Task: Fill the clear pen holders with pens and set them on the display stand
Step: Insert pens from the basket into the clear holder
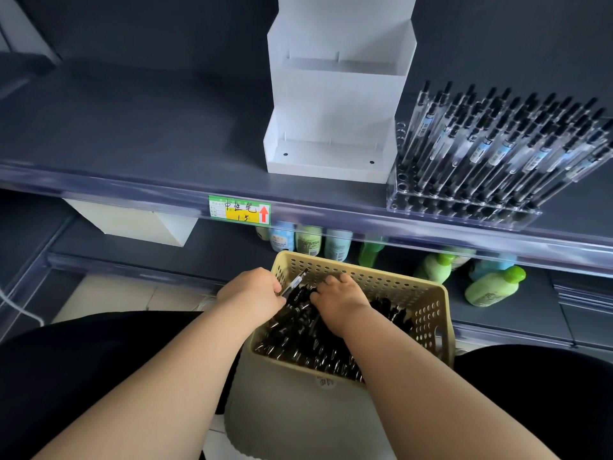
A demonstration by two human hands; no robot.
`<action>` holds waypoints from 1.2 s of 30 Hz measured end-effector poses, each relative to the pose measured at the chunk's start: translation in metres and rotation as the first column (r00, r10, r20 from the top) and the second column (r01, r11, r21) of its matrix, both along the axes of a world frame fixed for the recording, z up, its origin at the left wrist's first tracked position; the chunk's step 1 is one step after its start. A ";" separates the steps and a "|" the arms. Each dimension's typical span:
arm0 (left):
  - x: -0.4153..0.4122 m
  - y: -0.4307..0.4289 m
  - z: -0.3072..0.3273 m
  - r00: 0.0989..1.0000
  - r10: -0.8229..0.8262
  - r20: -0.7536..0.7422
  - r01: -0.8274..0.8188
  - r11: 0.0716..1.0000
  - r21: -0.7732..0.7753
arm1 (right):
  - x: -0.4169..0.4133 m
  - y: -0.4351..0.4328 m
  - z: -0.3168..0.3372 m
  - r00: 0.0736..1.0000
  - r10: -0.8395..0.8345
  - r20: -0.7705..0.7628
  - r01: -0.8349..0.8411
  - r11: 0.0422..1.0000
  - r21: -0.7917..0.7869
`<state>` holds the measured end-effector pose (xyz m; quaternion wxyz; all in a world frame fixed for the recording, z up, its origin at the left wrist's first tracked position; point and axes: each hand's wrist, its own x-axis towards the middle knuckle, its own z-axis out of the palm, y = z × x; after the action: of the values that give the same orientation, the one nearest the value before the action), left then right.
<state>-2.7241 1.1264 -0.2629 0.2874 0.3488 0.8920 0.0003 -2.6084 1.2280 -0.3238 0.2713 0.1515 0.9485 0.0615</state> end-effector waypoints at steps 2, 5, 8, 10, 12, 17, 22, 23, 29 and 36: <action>0.000 0.000 0.000 1.000 0.001 -0.002 -0.001 1.000 0.010 | 0.001 0.001 0.001 0.999 -0.030 -0.029 0.030 1.000 0.006; -0.001 -0.001 0.000 1.000 0.014 0.010 -0.014 0.999 0.030 | 0.002 0.003 0.009 0.997 -0.070 -0.015 0.070 0.997 0.014; -0.003 -0.002 0.003 0.999 0.022 0.024 -0.023 0.999 0.039 | 0.005 0.004 0.024 0.990 -0.139 0.018 0.139 0.990 0.005; -0.004 -0.003 0.006 0.999 0.021 0.030 -0.022 0.999 0.040 | 0.010 0.007 0.036 0.973 -0.231 -0.005 0.231 0.973 -0.031; -0.005 -0.005 0.010 0.999 0.012 0.031 -0.013 0.999 0.036 | 0.017 0.011 0.051 0.942 -0.333 -0.041 0.327 0.938 -0.119; 0.002 -0.012 0.020 0.998 0.034 0.056 -0.041 0.990 0.136 | 0.039 0.023 0.091 0.780 -0.601 -0.175 0.462 0.741 -0.487; 0.014 -0.016 0.030 0.995 0.037 0.094 -0.066 0.943 0.326 | 0.055 0.020 0.118 0.620 -0.729 -0.291 0.430 0.626 -0.651; 0.016 -0.016 0.033 0.993 0.043 0.109 -0.080 0.928 0.364 | 0.058 0.020 0.122 0.577 -0.752 -0.317 0.419 0.606 -0.676; 0.027 -0.005 0.054 0.986 0.043 0.159 -0.127 0.812 0.570 | 0.067 0.022 0.146 0.374 -0.811 -0.450 0.343 0.572 -0.745; 0.027 0.029 0.099 0.980 -0.067 0.186 -0.101 0.641 0.761 | 0.055 0.032 0.206 0.168 -0.721 -0.673 0.162 0.693 -0.702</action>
<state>-2.6974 1.1553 -0.1638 0.1992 0.4272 0.7778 0.4156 -2.5533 1.2601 -0.1174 -0.2868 0.3672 0.8094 -0.3575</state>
